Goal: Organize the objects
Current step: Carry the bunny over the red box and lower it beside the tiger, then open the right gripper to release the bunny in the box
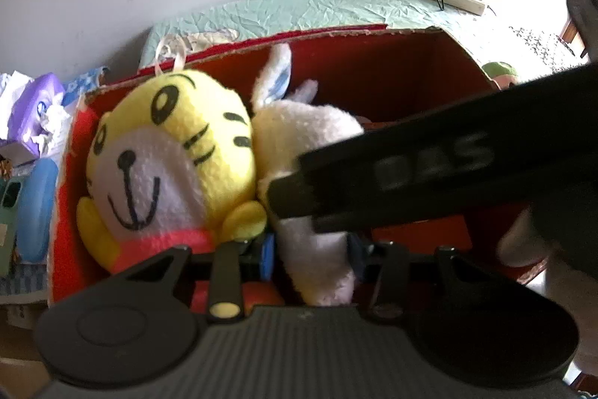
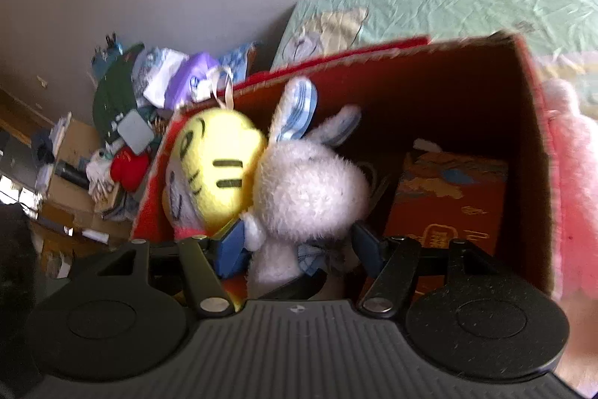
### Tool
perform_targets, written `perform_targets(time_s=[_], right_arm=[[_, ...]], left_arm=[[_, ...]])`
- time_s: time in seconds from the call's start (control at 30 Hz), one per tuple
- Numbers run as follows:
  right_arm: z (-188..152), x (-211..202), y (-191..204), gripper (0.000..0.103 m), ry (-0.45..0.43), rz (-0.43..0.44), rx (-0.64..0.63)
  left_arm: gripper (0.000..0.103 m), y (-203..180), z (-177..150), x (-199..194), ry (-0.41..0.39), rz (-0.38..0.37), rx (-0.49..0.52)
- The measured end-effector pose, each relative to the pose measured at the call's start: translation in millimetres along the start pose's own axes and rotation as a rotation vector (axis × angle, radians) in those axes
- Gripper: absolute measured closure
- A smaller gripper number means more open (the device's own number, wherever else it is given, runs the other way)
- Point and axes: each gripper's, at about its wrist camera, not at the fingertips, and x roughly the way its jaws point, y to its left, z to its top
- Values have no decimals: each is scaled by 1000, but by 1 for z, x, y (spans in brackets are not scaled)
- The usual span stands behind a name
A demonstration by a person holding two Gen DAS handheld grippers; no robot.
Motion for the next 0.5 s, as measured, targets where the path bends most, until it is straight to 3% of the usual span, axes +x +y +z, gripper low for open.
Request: perform_targets(time_s=[0.17, 0.3, 0.4, 0.5], right_arm=[[-1, -22, -7, 49, -73, 19, 35], [-1, -17, -16, 70, -84, 23, 100], [-4, -10, -21, 73, -71, 68, 146], [-4, -6, -15, 73, -81, 61, 101]], left_arm=[[55, -5, 0, 3, 13, -6, 12], [55, -5, 0, 2, 18, -9, 8], [55, -7, 1, 1, 23, 0, 16], [55, -6, 2, 1, 33, 5, 8]])
